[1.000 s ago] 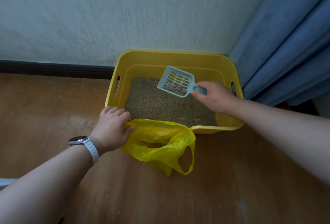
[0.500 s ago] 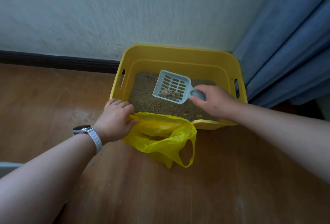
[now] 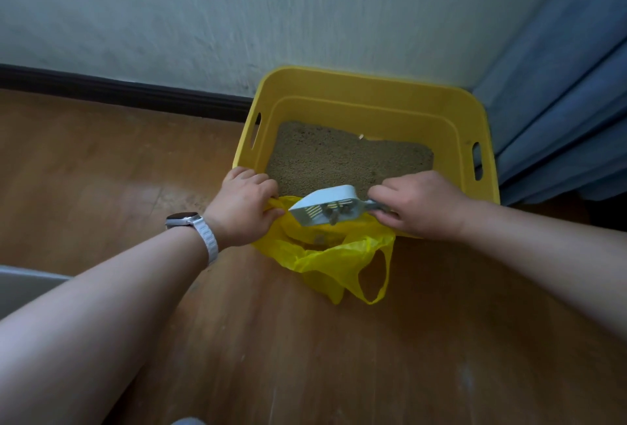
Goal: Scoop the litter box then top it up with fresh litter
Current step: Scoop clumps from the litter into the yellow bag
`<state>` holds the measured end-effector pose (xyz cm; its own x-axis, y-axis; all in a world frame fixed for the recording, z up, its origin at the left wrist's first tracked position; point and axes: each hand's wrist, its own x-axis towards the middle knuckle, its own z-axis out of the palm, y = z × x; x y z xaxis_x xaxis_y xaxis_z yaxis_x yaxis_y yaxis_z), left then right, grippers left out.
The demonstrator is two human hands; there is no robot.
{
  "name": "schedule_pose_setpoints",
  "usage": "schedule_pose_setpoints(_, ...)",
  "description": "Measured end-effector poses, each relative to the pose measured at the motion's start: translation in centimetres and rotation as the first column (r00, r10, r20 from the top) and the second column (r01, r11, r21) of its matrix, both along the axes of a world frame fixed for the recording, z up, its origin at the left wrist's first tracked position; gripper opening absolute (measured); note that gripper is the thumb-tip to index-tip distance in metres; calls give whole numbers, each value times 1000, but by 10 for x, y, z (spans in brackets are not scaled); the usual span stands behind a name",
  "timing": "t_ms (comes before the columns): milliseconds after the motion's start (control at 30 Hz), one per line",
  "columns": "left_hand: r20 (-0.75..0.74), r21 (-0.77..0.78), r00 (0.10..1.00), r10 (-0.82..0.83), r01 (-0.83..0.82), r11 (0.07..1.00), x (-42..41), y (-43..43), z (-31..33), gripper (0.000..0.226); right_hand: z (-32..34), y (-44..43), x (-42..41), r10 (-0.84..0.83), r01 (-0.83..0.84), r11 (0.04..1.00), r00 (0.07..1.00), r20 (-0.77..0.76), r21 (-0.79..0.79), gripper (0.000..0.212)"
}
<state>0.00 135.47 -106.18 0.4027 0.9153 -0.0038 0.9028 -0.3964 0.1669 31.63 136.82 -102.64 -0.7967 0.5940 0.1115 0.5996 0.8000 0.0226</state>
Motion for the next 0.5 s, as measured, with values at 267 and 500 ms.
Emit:
schedule_pose_setpoints(267, 18, 4, 1000, 0, 0, 1000, 1, 1, -2, 23, -2, -4, -3, 42, -41, 999, 999, -24, 21, 23)
schedule_pose_setpoints(500, 15, 4, 1000, 4, -4, 1000, 0, 0, -2, 23, -3, -9, -7, 115, -110, 983, 993, -24, 146, 25)
